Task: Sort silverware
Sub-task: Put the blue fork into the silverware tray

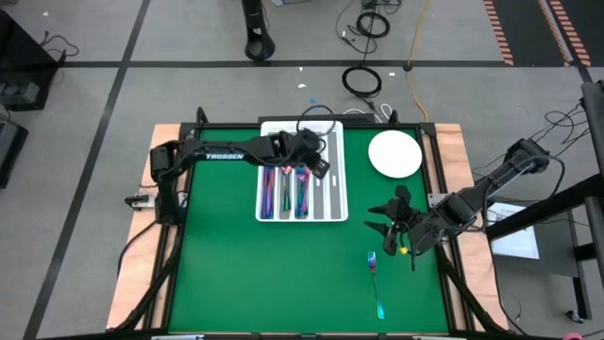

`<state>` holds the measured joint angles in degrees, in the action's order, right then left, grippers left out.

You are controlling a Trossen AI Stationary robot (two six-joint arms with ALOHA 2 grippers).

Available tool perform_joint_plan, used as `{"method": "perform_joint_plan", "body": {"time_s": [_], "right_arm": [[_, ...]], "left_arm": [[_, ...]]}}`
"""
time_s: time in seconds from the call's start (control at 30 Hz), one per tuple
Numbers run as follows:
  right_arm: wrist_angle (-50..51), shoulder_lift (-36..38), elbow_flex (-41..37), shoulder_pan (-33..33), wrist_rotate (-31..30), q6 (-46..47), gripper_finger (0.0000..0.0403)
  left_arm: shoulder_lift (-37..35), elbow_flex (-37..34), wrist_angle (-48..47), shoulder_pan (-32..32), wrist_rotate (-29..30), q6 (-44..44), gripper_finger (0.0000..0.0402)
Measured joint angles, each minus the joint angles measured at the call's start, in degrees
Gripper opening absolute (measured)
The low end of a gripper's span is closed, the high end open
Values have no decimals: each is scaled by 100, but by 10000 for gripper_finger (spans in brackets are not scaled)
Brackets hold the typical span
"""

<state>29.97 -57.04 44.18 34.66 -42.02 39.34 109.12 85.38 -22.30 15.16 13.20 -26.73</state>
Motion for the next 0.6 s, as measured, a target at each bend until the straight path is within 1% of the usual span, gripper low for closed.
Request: {"method": "perform_joint_plan", "body": {"time_s": [0.1,0.27,0.47,0.6], "right_arm": [[-3,0,0,-124,-1,-103,169],[-2,0,0,-319,7,-171,169],[11,0,0,-364,41,-217,169],[22,0,0,-361,42,-257,169]], "left_arm": [[50,0,-154,-183,420,89,102],[372,0,-12,-503,1053,368,102],[755,-2,201,-549,1182,327,102],[809,-2,199,-578,1561,332,102]]}}
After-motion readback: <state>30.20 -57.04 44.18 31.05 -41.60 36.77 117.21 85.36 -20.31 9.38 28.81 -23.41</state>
